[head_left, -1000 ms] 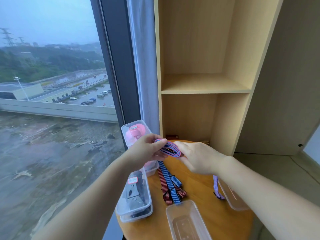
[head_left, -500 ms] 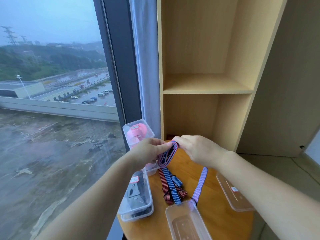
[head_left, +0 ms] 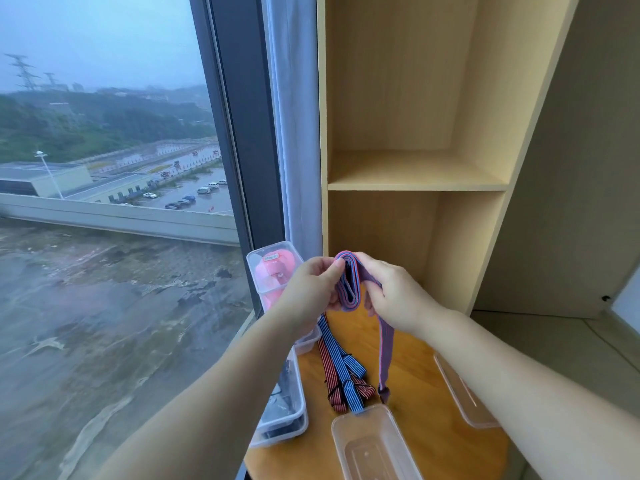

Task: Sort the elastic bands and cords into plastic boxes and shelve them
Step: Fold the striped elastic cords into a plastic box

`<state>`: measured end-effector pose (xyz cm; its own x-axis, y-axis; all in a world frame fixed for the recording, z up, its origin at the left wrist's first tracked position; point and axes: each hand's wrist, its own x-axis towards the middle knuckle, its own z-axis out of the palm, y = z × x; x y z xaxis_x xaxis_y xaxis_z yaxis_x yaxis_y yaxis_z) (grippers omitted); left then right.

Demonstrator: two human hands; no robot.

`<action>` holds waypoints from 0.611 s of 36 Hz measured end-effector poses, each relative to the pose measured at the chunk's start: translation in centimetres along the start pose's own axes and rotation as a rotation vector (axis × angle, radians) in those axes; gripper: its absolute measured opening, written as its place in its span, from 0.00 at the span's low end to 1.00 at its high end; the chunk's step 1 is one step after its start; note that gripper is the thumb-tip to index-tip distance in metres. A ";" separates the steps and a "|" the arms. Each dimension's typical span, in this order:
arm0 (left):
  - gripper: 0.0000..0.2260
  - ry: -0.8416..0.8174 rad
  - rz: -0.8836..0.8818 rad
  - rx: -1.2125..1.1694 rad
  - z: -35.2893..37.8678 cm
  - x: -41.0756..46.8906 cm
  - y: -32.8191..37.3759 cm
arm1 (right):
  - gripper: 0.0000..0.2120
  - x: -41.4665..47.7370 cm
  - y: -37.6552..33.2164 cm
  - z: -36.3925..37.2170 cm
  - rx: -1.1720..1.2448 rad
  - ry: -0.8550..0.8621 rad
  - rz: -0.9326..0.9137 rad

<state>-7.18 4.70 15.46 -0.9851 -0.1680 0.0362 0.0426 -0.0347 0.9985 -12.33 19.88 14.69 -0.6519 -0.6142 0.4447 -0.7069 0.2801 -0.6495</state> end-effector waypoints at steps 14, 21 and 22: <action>0.09 0.083 0.029 -0.262 0.3 0.3 0.1 | 0.29 -1.2 1.1 1.4 0.095 -0.028 0.058; 0.05 0.040 0.058 -0.278 -0.2 0.1 0.7 | 0.12 -1.0 0.4 0.3 -0.021 0.092 -0.031; 0.04 0.045 0.055 -0.275 -0.3 0.1 0.7 | 0.11 -1.0 0.2 0.1 -0.053 0.090 -0.041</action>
<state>-7.22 4.34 16.14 -0.9721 -0.2199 0.0816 0.1449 -0.2890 0.9463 -11.83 20.52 14.05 -0.6428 -0.5577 0.5251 -0.7451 0.2961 -0.5977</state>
